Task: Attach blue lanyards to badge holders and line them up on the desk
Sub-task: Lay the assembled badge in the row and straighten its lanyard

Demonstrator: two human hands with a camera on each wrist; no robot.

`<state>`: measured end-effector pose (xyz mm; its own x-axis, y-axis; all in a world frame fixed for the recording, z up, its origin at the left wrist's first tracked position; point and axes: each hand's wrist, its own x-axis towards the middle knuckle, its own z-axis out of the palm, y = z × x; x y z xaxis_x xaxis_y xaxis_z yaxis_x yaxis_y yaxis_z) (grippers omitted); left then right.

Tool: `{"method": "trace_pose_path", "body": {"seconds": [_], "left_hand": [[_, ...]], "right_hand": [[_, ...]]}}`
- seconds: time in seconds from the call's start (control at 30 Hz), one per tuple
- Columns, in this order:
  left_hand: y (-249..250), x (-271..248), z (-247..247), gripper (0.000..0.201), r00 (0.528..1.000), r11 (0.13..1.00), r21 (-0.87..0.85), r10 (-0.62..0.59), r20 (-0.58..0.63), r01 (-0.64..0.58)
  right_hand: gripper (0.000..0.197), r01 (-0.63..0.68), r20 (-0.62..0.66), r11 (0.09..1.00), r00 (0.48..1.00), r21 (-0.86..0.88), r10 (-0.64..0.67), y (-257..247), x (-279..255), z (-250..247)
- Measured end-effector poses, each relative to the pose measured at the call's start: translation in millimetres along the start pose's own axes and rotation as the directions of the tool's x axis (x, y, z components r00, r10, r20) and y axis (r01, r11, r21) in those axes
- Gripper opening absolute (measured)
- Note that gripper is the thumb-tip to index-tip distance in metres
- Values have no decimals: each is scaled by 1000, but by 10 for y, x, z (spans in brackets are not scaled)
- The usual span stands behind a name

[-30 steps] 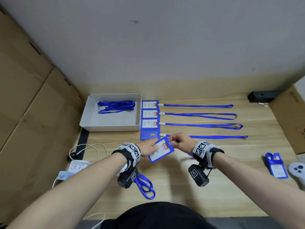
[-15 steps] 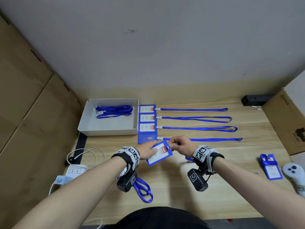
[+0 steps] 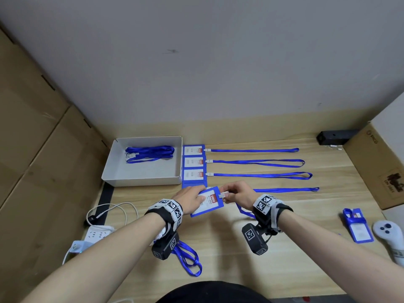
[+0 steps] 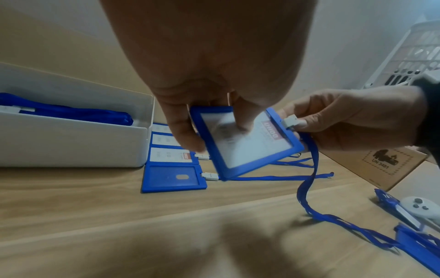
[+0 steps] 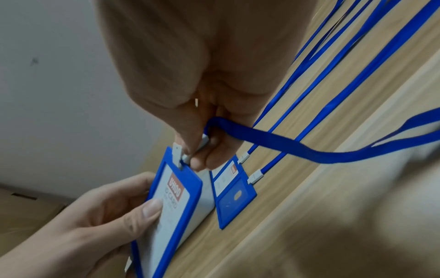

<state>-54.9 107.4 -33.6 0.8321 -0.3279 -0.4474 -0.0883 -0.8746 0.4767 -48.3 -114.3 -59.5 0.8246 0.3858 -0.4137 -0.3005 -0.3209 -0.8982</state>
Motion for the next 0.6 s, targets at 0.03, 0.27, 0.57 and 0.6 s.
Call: {"method": "trace_pose_path", "body": {"seconds": [0.03, 0.27, 0.57, 0.6], "left_hand": [[-5, 7, -14, 10, 1000, 1000, 22, -16, -10, 16], [38, 68, -146, 23, 996, 973, 219, -58, -67, 71], [-20, 90, -116, 15, 998, 991, 118, -63, -16, 64], [-56, 88, -88, 14, 998, 995, 72, -67, 1, 67]], "right_hand": [[25, -1, 4, 1000, 1000, 22, 1, -18, 12, 15], [27, -49, 4, 984, 999, 171, 49, -116, 51, 42], [12, -24, -58, 997, 998, 72, 29, -87, 49, 89], [15, -21, -57, 999, 998, 37, 24, -86, 22, 103]]}}
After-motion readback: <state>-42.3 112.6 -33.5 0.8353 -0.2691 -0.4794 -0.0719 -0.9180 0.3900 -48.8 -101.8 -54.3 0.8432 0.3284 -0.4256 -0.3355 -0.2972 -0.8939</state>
